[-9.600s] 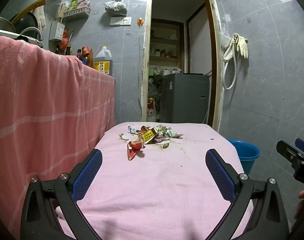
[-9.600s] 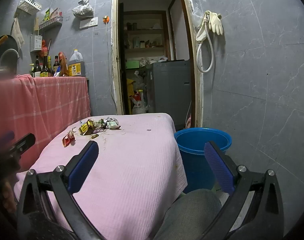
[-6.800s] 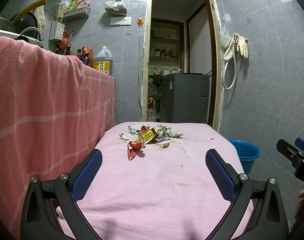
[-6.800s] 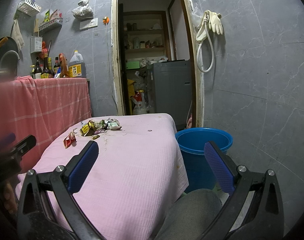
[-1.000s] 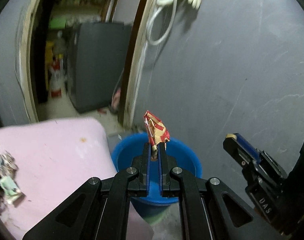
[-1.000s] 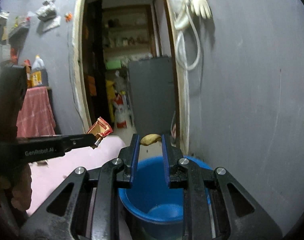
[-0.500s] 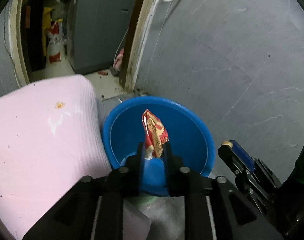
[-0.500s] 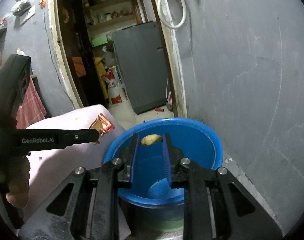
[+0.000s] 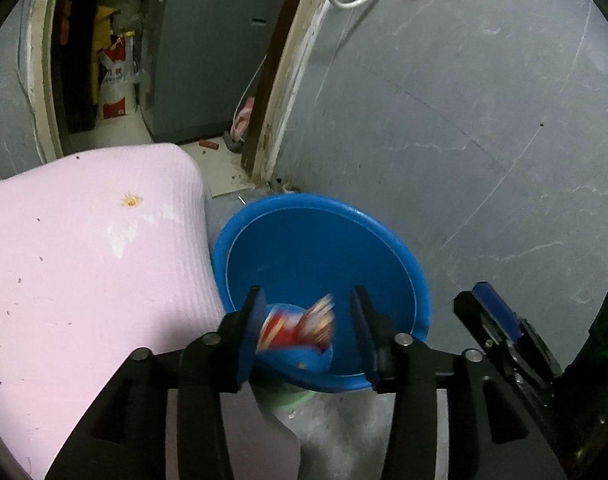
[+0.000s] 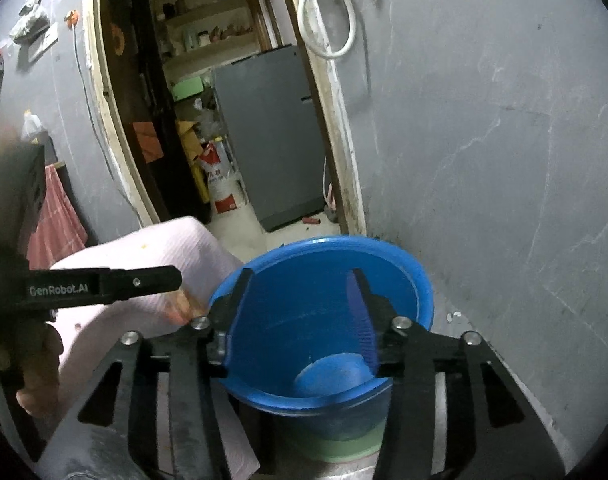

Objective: Collect trash
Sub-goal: 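Open the left tool to drop the red wrapper into the bucket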

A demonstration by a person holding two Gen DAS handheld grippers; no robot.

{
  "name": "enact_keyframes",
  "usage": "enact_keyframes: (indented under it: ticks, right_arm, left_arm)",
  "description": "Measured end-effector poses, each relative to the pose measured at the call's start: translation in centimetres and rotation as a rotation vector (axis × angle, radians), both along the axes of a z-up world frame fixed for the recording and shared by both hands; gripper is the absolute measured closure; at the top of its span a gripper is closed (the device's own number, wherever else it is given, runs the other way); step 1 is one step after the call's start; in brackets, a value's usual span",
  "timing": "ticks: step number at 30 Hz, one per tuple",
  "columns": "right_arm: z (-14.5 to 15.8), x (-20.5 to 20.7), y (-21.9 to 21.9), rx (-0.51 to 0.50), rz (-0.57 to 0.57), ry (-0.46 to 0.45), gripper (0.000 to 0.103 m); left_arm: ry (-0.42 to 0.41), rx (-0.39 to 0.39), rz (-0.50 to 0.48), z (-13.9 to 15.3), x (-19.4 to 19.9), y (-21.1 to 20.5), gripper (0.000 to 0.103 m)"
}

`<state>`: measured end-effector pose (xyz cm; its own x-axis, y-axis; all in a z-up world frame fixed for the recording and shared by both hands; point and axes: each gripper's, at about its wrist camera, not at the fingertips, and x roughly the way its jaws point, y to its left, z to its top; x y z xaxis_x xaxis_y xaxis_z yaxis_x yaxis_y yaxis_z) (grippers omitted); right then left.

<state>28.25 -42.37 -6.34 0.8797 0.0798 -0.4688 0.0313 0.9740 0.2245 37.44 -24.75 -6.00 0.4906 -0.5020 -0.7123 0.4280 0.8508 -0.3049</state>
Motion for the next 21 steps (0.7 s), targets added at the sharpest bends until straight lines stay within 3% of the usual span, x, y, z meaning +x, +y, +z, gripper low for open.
enact_keyframes:
  ticks: [9,14,21]
  right_arm:
    - [2.6,-1.4,0.2,-0.024,-0.025,-0.070,0.039]
    - [4.2,-2.7,0.8,-0.049,-0.040,-0.137,0.027]
    - [8.1,-5.0,2.6,-0.079,-0.030,-0.271,0.008]
  left_arm:
    - [-0.034,-0.066,0.025,2.4,0.0,1.0,0.054]
    - [-0.135,-0.104,0.044,4.5,-1.8,2.4,0.045]
    - [-0.332,-0.164,0.126,9.4,-5.5,6.7,0.014]
